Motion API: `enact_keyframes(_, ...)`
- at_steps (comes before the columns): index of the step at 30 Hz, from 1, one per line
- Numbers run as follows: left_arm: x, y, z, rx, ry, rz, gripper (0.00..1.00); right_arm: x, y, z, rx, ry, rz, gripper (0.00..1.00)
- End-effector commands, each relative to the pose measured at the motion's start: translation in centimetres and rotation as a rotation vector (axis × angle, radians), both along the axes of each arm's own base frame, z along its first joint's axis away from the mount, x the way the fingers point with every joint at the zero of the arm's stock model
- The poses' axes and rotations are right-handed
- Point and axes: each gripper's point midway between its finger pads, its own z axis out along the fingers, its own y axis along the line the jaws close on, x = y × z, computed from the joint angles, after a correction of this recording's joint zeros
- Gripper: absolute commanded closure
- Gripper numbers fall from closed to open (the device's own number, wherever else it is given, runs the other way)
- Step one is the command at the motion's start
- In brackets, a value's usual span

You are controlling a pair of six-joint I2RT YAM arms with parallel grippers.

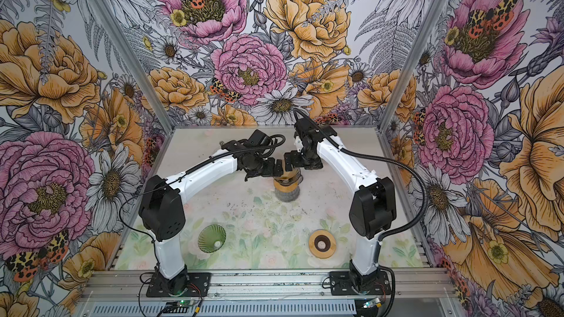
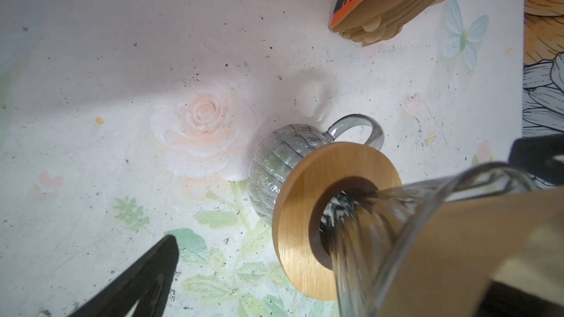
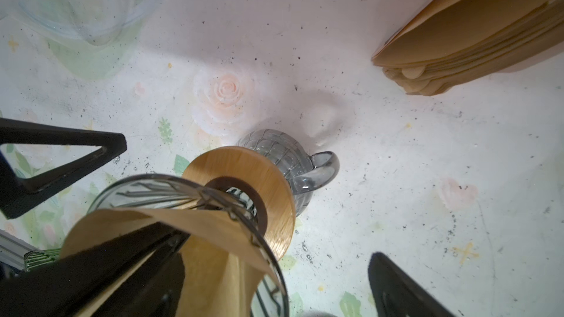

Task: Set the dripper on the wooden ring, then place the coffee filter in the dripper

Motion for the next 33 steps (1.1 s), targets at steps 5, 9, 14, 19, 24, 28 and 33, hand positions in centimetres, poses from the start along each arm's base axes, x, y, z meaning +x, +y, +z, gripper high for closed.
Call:
enact_keyframes(5,0.7,-0.6,1.2,-0.067,-0.014,0.007,0.01,0.7,0.6,-0.7,-0.029,-0.011,-0.005,0.04)
enact_keyframes(9,0.9,-0.7,2.0,-0.102,-0.019,0.004,0.01,0.4,0.1,-1.9,-0.066,0.008,-0.004,0.03)
enact_keyframes(14,1.5,-0.3,2.5,-0.132,-0.021,0.012,0.01,0.1,-0.4,-3.0,-0.097,0.024,0.000,0.04)
enact_keyframes(19,2.1,0.0,2.3,-0.130,-0.022,0.019,0.01,0.0,-0.4,-3.5,-0.105,0.035,0.013,0.04)
enact_keyframes(24,2.5,0.1,2.1,-0.127,-0.022,0.023,0.01,-0.1,-0.3,-4.0,-0.104,0.047,0.026,0.04)
enact_keyframes(28,2.4,-0.1,1.8,-0.127,-0.014,0.016,0.01,-0.5,-0.2,-4.3,-0.098,0.061,0.043,0.04)
enact_keyframes(33,1.8,-0.7,1.5,-0.124,-0.008,-0.008,0.01,-1.1,-0.6,-4.8,-0.115,0.075,0.056,0.04)
